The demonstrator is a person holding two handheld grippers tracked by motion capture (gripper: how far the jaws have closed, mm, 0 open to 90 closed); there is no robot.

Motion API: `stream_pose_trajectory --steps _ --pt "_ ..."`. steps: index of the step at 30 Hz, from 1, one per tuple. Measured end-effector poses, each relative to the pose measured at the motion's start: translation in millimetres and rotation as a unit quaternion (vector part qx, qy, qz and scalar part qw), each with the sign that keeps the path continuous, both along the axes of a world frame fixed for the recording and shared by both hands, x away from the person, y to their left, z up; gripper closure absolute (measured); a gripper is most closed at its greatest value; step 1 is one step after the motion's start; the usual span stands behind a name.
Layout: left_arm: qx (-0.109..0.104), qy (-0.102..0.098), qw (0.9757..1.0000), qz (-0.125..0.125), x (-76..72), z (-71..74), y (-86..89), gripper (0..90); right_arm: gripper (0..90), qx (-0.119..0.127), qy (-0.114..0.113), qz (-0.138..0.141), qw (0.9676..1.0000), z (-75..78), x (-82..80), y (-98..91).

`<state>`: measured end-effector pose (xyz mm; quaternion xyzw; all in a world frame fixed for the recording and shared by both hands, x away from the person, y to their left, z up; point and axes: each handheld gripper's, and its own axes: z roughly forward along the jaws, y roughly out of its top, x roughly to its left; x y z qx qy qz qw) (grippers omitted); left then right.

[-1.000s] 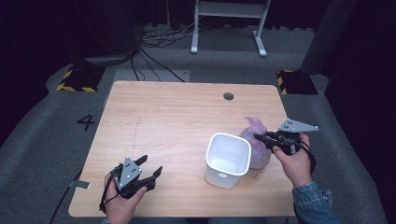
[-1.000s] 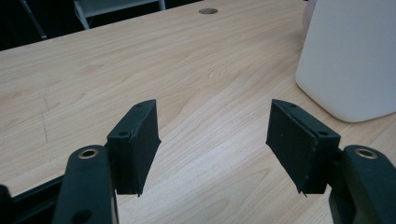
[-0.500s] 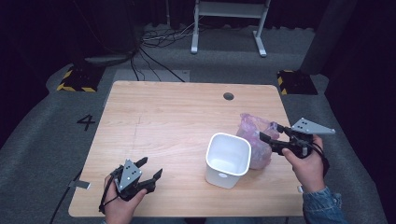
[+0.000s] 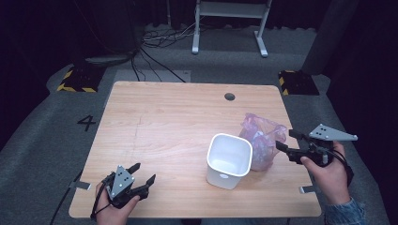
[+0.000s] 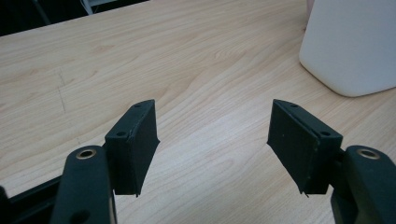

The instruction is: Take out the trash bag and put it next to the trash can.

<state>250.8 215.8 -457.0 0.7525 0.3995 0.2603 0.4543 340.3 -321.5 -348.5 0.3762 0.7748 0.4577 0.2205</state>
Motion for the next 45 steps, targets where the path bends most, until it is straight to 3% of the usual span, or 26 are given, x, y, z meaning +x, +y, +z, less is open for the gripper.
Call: stream_pose_trajectory --steps 9,11,13,17,18,25,33,37,43,45 --pt "0.005 0.017 0.9998 -0.005 5.5 -2.9 4.7 31.6 28.3 -0.009 0.005 -0.012 0.9999 -7.2 -10.7 -15.0" --pt "0.014 0.027 0.9995 -0.011 7.6 -6.6 7.9 31.5 28.0 -0.016 0.007 -0.016 0.9997 -13.8 -14.7 -20.5" --pt "0.010 0.042 0.9990 -0.016 9.0 -9.7 9.9 30.2 27.0 -0.018 0.011 -0.019 0.9996 -20.5 -17.1 -24.2" --pt "0.037 0.055 0.9970 -0.040 12.2 -14.1 10.7 25.7 25.8 -0.024 0.023 -0.024 0.9992 -33.7 -19.8 -29.2" --pt "0.037 0.060 0.9967 -0.041 12.8 -15.5 10.8 25.3 24.5 -0.035 0.031 -0.017 0.9987 -39.1 -21.0 -31.5" --pt "0.049 0.078 0.9954 -0.027 18.1 -23.0 15.8 23.0 23.7 -0.050 0.057 -0.022 0.9969 -63.7 -28.7 -42.4" --pt "0.060 0.093 0.9939 -0.010 20.1 -30.2 30.1 23.9 22.8 -0.048 0.078 -0.028 0.9954 -88.3 -31.0 -48.7" --pt "0.079 0.106 0.9912 0.000 22.0 -31.8 36.5 23.9 22.8 -0.049 0.087 -0.034 0.9945 -101.2 -31.6 -49.9" --pt "0.107 0.122 0.9867 -0.012 23.5 -35.2 41.7 22.2 22.4 -0.053 0.100 -0.038 0.9928 -119.1 -32.5 -48.0" --pt "0.105 0.122 0.9869 -0.011 24.0 -37.0 43.0 20.7 22.2 -0.056 0.105 -0.038 0.9922 -124.3 -32.5 -46.9"
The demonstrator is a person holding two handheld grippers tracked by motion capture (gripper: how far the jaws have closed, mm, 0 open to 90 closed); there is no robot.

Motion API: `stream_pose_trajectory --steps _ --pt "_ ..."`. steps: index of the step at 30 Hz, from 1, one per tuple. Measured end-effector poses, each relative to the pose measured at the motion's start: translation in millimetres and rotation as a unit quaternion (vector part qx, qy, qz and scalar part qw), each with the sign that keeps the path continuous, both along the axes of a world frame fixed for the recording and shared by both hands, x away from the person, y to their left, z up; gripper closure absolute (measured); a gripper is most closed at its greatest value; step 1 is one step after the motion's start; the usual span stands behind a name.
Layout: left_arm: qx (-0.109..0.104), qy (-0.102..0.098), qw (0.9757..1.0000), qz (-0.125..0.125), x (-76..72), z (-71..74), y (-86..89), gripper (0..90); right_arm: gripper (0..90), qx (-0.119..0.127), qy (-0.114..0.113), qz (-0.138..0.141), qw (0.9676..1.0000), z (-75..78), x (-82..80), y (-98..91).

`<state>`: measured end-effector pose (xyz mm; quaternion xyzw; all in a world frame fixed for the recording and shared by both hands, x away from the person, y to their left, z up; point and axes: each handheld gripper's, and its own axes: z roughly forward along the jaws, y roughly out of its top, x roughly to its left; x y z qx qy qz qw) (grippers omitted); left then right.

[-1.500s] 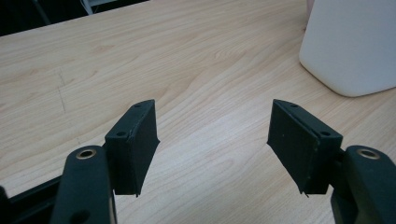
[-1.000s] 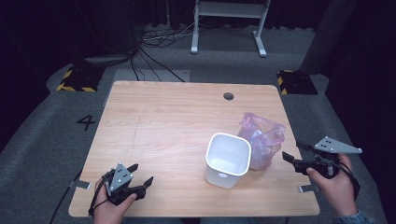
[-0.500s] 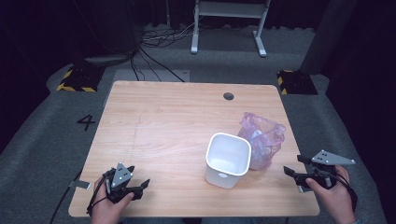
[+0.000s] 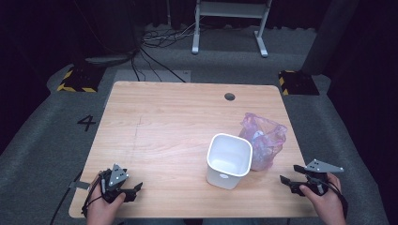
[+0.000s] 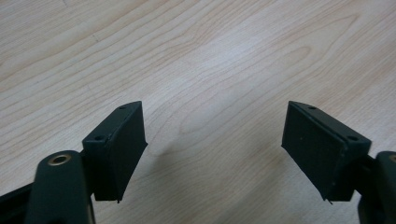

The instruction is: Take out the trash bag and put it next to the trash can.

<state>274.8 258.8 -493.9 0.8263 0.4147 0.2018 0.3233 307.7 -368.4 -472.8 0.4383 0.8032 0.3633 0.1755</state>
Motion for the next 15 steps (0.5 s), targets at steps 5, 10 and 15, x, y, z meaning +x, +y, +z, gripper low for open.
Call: stream_pose_trajectory --steps 5,10,15 --pt "-0.001 0.006 1.0000 0.004 1.7 -3.2 4.3 19.0 22.3 -0.011 0.007 -0.001 0.9999 -14.3 1.3 5.2" --pt "0.000 0.011 0.9999 0.012 4.0 -6.1 9.1 18.6 19.7 -0.022 0.012 0.001 0.9997 -26.0 3.9 11.1" --pt "-0.033 0.015 0.9992 0.017 6.4 -11.2 15.0 15.8 14.3 -0.023 -0.002 -0.006 0.9997 -31.4 7.8 17.6"
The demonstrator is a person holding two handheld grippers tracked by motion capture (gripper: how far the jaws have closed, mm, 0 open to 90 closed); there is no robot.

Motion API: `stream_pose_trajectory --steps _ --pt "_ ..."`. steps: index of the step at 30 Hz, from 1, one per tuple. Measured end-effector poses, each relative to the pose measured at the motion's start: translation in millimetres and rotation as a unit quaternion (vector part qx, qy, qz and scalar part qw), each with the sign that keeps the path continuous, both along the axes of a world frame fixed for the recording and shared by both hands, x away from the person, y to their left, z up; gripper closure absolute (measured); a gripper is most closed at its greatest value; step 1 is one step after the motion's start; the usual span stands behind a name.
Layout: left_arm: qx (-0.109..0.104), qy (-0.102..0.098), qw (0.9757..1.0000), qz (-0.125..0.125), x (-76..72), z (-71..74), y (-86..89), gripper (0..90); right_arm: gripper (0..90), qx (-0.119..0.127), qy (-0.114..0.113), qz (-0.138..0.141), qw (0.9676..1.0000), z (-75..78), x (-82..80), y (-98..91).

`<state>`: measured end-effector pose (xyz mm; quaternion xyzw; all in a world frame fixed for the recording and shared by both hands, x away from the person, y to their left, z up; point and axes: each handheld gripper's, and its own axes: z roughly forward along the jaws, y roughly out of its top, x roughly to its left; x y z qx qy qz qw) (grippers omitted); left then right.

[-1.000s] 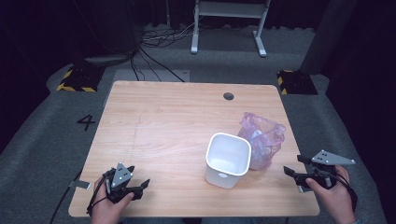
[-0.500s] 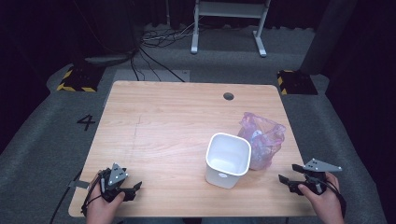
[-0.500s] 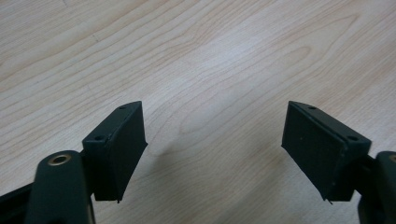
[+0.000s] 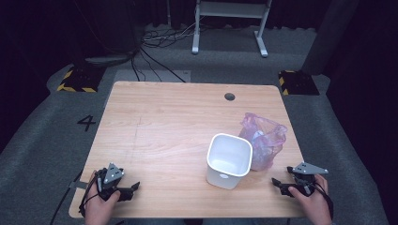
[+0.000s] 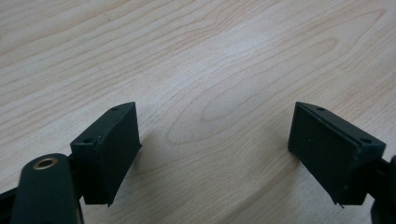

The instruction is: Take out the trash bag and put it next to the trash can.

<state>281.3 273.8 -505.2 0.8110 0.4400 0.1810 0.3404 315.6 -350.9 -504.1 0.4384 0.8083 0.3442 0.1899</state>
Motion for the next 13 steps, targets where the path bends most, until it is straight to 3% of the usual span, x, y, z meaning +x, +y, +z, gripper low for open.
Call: stream_pose_trajectory --steps 13 --pt "-0.004 0.002 1.0000 0.001 2.3 -0.8 1.3 14.6 12.2 0.001 0.000 0.001 1.0000 -0.9 5.4 1.9"
